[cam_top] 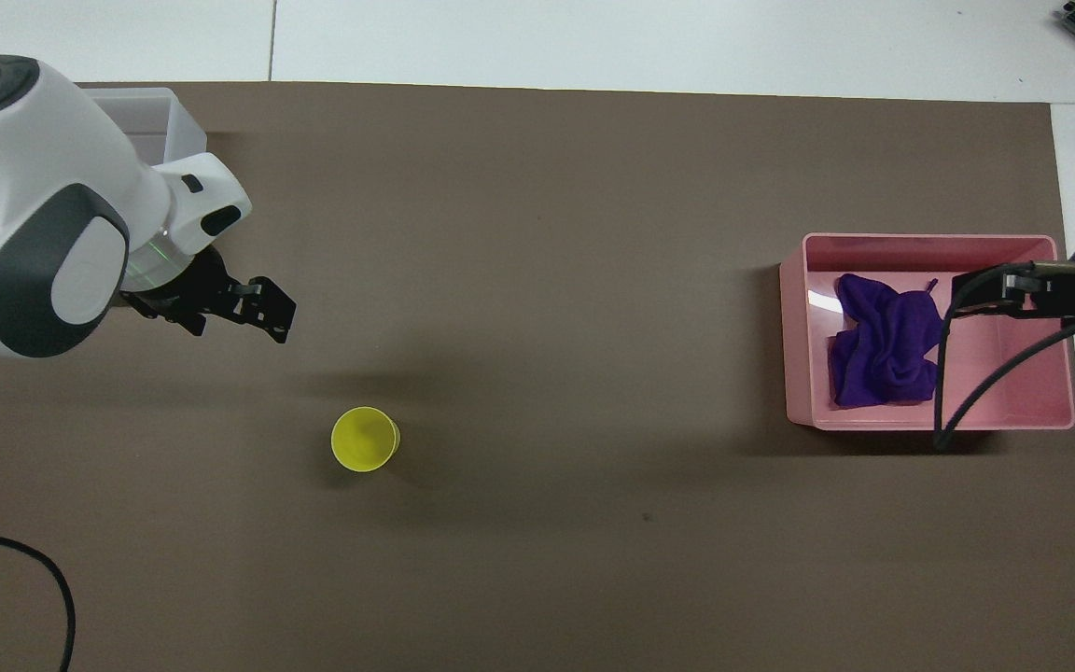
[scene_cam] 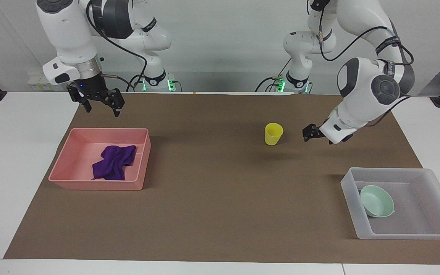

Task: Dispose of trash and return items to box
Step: 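Move the left gripper to the yellow cup and grasp its rim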

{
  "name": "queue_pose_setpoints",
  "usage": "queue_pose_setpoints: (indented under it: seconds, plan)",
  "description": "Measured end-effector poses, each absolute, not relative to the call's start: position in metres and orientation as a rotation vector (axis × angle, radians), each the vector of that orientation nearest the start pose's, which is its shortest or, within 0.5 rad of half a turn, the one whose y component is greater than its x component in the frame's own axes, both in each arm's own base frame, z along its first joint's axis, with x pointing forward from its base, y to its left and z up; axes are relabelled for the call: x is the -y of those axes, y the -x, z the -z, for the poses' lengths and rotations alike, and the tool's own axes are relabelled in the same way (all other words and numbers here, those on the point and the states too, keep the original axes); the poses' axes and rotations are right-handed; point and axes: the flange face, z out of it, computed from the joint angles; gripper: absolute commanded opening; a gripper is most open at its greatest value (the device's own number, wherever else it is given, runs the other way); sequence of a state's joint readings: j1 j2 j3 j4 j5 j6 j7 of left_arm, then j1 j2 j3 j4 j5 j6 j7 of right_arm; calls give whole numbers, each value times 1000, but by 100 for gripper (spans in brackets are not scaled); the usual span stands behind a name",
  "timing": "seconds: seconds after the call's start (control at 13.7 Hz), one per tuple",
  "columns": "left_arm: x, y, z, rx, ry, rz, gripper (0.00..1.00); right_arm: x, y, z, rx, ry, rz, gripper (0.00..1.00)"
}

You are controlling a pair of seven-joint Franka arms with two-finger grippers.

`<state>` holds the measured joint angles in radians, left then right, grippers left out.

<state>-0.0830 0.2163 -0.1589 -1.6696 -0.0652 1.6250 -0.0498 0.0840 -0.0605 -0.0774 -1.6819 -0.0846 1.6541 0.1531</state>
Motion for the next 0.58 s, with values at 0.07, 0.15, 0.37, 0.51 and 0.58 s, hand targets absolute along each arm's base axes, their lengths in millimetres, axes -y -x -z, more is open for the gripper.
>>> queue_pose_setpoints:
  seconds: [0.07,0.15,0.37,0.51,0.58]
  plan:
    - [154,-565,-455,-315,3151,-451,100,9,-538,-626,-225,3201,60,100]
    - [164,-551,-451,-335,3159,-451,100,13,-534,-638,-224,3193,62,100]
    - [182,-501,-418,-338,3237,-299,100,19,-526,-661,-231,3184,65,100]
    - [196,-461,-380,-377,3236,-177,100,18,-526,-660,-226,3184,56,100]
    - [198,-445,-365,-392,3230,-142,100,17,-526,-658,-221,3184,51,100]
